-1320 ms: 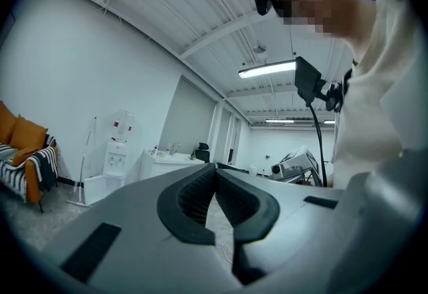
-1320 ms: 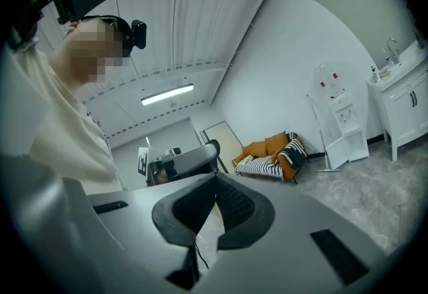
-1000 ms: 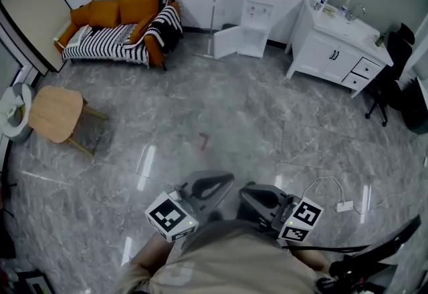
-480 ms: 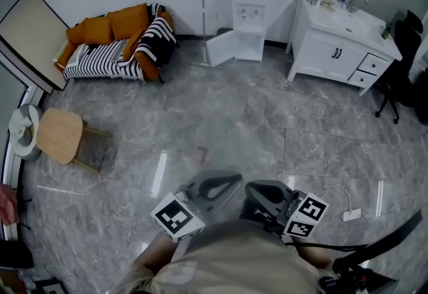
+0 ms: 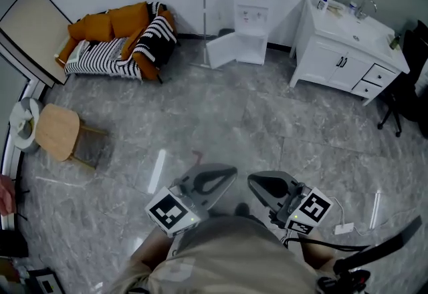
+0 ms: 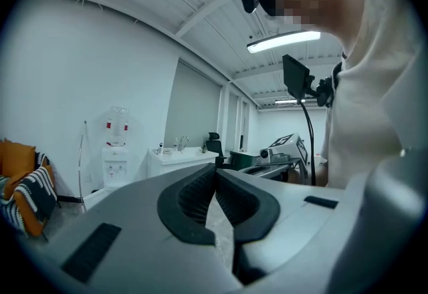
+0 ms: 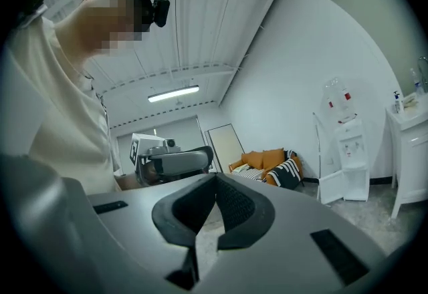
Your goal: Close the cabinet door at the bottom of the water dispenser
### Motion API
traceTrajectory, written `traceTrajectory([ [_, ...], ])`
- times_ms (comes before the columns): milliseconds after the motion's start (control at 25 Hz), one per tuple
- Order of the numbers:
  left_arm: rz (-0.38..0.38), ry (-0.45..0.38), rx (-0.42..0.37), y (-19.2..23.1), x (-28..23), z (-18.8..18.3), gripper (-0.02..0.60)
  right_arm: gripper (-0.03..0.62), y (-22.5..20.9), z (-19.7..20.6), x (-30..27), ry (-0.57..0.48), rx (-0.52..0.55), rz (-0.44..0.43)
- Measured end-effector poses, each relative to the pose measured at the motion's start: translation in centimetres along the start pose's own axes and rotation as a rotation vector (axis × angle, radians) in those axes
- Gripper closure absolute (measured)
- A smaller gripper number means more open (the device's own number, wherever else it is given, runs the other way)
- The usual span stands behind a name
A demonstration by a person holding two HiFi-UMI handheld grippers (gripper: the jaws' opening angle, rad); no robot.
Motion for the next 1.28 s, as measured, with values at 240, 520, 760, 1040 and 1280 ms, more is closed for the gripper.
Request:
traceTrajectory([
  [240, -0.003, 0.006, 0.017, 5.4, 0.7, 0.8, 0.589, 0.579, -1.1, -0.5, -5.2, 0.011, -0.022, -0.02],
  [520, 0.053, -0.034, 0.027, 15.0, 3.7, 0.0, 0.589, 0.579, -3.3, -1.9, -14.9, -0.063, -0.173, -0.003],
  [760, 0.049, -0.05, -0.002, 22.8, 7.7, -1.0, 0.59, 0.579, -4.1, -3.4, -23.5, -0.046, -0.118, 0.027],
  [1040, 0.027, -0.089, 0.03, 28.1, 10.0, -0.7, 0.589, 0.579, -5.7, -4.0, -28.6, -0.03, -0.127, 0.034],
  [1280, 0.041, -0.087, 0.055, 30.8, 9.2, -0.3, 0.589, 0.579, -7.5, -4.1, -30.5, -0.012, -0.149, 0.019],
])
Point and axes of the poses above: the fingertips, and each gripper's own axes: x backward along the fingers, y to its left, z out of its underside, the point moved 6 cm from there along x, backward along the fingers, and after that the axes turned 1 degree about y, right-handed, at the moved point
